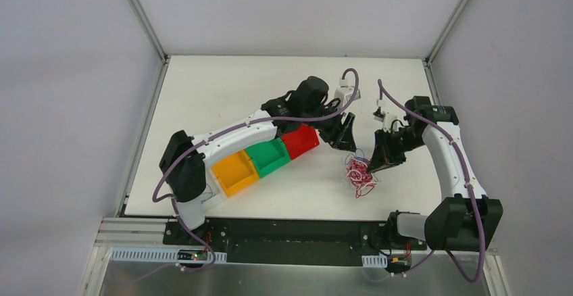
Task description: Untangle the cables
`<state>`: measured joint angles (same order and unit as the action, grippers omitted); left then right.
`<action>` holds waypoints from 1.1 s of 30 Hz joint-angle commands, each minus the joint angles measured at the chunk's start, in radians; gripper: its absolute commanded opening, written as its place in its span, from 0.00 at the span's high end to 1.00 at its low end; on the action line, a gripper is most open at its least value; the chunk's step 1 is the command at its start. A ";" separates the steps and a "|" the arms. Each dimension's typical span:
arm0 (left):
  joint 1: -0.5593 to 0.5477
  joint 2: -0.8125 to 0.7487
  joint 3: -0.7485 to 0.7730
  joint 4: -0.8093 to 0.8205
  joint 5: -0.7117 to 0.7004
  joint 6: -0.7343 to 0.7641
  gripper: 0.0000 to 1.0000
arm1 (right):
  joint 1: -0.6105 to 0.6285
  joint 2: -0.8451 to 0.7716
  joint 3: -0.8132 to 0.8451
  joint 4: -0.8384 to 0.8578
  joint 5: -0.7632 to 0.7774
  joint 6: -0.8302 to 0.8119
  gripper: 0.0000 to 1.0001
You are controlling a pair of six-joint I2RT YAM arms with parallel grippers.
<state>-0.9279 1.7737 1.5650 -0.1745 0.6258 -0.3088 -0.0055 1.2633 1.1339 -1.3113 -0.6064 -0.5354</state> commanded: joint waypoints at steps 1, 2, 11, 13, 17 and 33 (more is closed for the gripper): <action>0.004 0.027 0.054 0.060 0.004 -0.117 0.47 | 0.005 -0.007 0.041 0.003 -0.011 0.033 1.00; 0.004 0.038 0.060 0.060 0.013 -0.120 0.47 | 0.004 -0.005 0.046 0.004 -0.011 0.035 1.00; -0.004 0.094 0.095 0.066 0.048 -0.134 0.55 | 0.023 0.007 0.068 0.007 -0.026 0.048 1.00; -0.009 0.096 0.101 0.066 0.067 -0.121 0.63 | 0.022 0.008 0.068 0.007 -0.026 0.051 1.00; -0.015 0.096 0.110 0.072 0.100 -0.098 0.74 | 0.021 0.009 0.068 0.012 -0.027 0.059 1.00; 0.003 -0.127 0.115 0.093 0.057 0.097 1.00 | -0.057 0.090 -0.001 0.020 0.024 -0.033 0.98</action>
<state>-0.9360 1.7802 1.6402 -0.1383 0.7033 -0.2901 -0.0158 1.3201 1.1564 -1.2839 -0.6144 -0.5140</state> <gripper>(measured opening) 0.009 0.056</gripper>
